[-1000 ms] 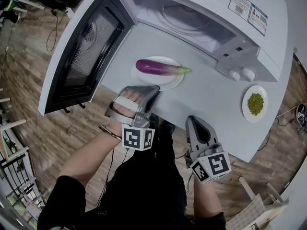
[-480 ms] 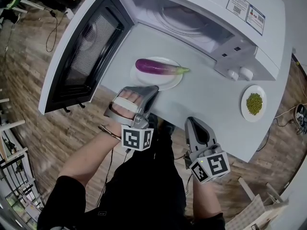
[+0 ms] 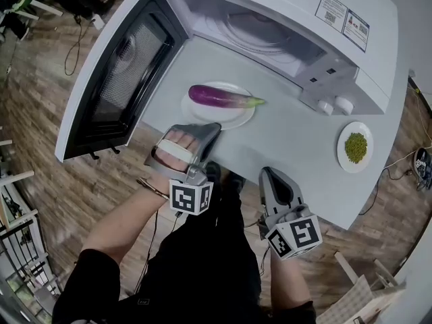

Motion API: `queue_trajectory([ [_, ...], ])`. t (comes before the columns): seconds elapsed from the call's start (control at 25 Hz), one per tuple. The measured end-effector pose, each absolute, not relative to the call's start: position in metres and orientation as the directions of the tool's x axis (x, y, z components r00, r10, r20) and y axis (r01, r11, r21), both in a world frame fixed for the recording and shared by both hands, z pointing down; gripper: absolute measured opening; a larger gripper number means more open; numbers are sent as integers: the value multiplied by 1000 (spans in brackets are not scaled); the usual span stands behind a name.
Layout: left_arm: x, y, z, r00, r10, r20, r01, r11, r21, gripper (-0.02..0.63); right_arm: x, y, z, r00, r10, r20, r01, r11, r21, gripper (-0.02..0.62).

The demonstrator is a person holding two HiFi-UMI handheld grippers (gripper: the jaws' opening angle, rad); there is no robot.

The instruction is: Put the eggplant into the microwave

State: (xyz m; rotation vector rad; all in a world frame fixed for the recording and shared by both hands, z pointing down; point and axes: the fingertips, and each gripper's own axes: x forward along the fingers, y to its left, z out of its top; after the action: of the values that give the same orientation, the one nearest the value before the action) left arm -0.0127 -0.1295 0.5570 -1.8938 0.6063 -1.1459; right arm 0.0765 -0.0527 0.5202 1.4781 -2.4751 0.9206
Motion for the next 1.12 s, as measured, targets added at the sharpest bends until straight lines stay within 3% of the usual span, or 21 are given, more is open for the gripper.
queue_trajectory([
  [1.12,10,-170,471,492,-783,382,2,-437,-899,17,76,-88,460,-534,-784,317,-823,396,-406,17],
])
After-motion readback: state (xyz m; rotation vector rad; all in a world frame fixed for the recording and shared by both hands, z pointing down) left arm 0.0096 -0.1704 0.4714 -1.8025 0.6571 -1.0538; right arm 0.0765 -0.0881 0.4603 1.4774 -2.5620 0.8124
